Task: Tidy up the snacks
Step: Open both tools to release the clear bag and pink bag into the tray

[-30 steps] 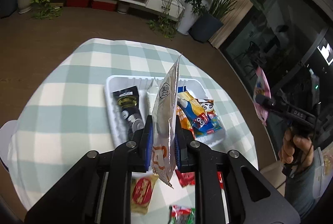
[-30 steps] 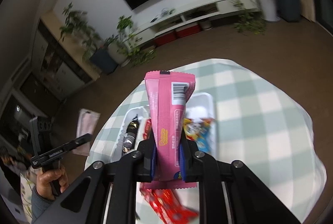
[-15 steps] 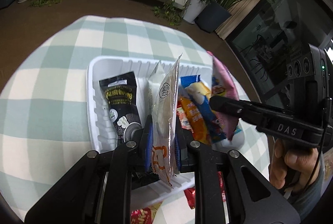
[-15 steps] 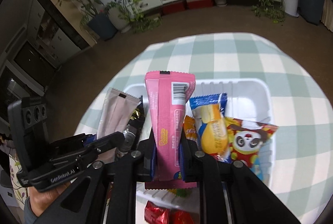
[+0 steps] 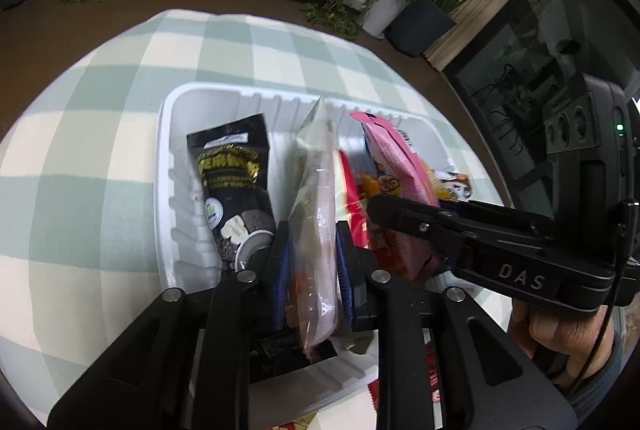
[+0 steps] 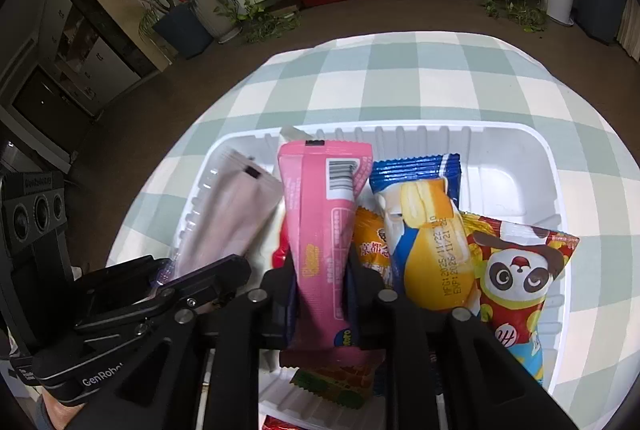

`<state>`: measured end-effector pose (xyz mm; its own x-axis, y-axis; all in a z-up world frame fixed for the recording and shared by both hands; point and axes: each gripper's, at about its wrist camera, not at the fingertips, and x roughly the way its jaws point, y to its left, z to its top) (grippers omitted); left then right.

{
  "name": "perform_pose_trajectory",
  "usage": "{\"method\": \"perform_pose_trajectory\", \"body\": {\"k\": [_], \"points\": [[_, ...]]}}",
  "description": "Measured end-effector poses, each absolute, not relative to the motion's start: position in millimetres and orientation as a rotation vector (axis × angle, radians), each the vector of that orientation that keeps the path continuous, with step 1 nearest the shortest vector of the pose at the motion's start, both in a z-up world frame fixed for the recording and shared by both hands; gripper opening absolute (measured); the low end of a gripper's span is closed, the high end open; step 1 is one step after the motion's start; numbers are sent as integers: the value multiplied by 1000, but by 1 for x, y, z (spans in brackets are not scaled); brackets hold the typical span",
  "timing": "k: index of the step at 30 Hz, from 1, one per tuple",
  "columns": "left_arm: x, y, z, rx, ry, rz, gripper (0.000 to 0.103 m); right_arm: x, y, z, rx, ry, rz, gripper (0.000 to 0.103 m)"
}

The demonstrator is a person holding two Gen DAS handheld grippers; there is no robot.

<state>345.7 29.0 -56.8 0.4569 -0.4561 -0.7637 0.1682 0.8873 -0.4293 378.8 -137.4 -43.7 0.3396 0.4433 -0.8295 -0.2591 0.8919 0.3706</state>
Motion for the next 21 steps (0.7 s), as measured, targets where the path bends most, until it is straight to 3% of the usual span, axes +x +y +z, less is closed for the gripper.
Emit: {"method": "perform_pose_trajectory", "body": {"k": [10,15,17,21], "points": [[344,28,-58,-293,1027,-399,20,378,-142,-45,204,1136,453,30],[335,28,-52,-283,1025,-399,20,375,-143,-42,212,1131,459,38],[334,29,-50,-279,1020,-396,24,373,-143,-39,208,1127,457,39],[332,32,-46,-276,1003,-396,42,371,-145,-36,212,1119,454,40]]}}
